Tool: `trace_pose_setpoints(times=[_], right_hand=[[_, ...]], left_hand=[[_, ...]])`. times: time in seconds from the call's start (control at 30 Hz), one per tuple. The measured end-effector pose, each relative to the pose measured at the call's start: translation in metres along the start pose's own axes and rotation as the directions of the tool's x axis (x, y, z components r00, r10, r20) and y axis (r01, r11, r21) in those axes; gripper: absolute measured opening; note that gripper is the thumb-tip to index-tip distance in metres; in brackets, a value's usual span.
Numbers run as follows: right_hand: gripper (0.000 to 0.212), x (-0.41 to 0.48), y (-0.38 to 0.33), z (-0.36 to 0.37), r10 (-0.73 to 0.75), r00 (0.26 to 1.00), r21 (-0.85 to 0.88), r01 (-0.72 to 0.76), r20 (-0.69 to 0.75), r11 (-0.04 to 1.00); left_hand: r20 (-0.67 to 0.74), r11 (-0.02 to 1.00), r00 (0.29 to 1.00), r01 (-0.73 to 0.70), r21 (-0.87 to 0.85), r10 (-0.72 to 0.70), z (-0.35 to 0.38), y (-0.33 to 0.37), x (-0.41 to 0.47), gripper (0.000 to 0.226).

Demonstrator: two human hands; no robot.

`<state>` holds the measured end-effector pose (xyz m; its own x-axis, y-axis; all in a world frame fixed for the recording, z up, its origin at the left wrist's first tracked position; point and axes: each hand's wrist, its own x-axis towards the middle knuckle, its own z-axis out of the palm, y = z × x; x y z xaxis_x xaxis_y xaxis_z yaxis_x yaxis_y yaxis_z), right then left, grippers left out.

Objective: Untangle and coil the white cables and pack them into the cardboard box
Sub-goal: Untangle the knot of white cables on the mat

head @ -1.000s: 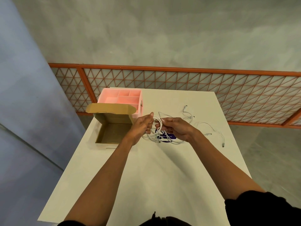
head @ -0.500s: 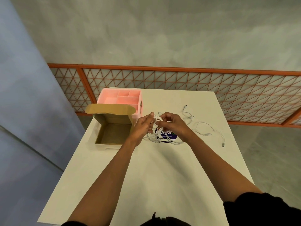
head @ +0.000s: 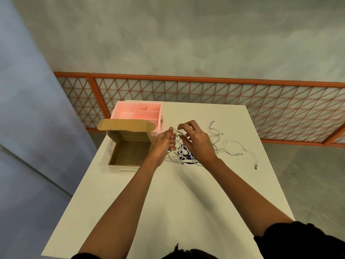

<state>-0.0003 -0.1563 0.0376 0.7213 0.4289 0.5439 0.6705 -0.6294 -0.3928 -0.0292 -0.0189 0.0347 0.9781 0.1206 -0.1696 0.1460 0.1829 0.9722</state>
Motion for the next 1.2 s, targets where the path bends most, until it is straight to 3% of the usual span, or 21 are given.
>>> trace_pose_setpoints(times=[0.13,0.37,0.63,0.73,0.8,0.9,1.0,1.1,1.13,1.2], right_hand=[[0.012,0.004,0.001,0.001,-0.017,0.998,0.021,0.016,0.057,1.0],[0.028,0.002,0.001,0.008,0.016,0.998,-0.012,-0.016,0.053,1.0],[0.01,0.008,-0.004,0.003,0.11,0.985,-0.054,-0.104,0.136,0.993],[0.01,0.012,-0.004,0.004,0.139,0.98,0.033,-0.145,0.141,0.989],[0.012,0.016,-0.005,0.001,0.232,0.952,0.194,-0.271,0.2,0.943],[0.01,0.02,-0.004,-0.01,0.402,0.861,0.422,-0.504,0.311,0.754],[0.004,0.021,-0.006,-0.02,0.405,0.781,0.59,-0.624,0.475,0.512],[0.011,0.022,-0.011,-0.022,0.408,0.681,0.591,-0.732,0.608,0.34],[0.012,0.023,-0.012,-0.022,0.426,0.648,0.541,-0.762,0.632,0.356],[0.011,0.024,-0.012,-0.021,0.476,0.635,0.36,-0.755,0.608,0.548]], left_hand=[[-0.006,1.0,1.0,0.001,0.007,-0.001,0.002,0.0,0.0,0.039],[-0.019,1.0,0.999,0.028,0.0,-0.028,0.003,0.0,0.002,0.038],[-0.028,0.998,1.0,0.015,0.068,-0.013,0.001,-0.002,0.002,0.037],[-0.036,0.996,0.999,-0.009,0.092,0.012,0.0,-0.001,0.003,0.037],[-0.041,0.992,0.998,-0.033,0.121,0.038,-0.003,-0.001,0.004,0.039],[-0.054,0.986,0.995,-0.069,0.153,0.078,-0.009,-0.002,0.005,0.039],[-0.059,0.976,0.993,-0.087,0.199,0.101,-0.012,-0.004,0.005,0.038],[-0.077,0.966,0.99,-0.1,0.237,0.121,-0.008,-0.006,0.005,0.038],[-0.082,0.964,0.989,-0.101,0.245,0.125,-0.007,-0.006,0.005,0.038],[-0.094,0.968,0.989,-0.091,0.236,0.116,-0.003,-0.005,0.005,0.038]])
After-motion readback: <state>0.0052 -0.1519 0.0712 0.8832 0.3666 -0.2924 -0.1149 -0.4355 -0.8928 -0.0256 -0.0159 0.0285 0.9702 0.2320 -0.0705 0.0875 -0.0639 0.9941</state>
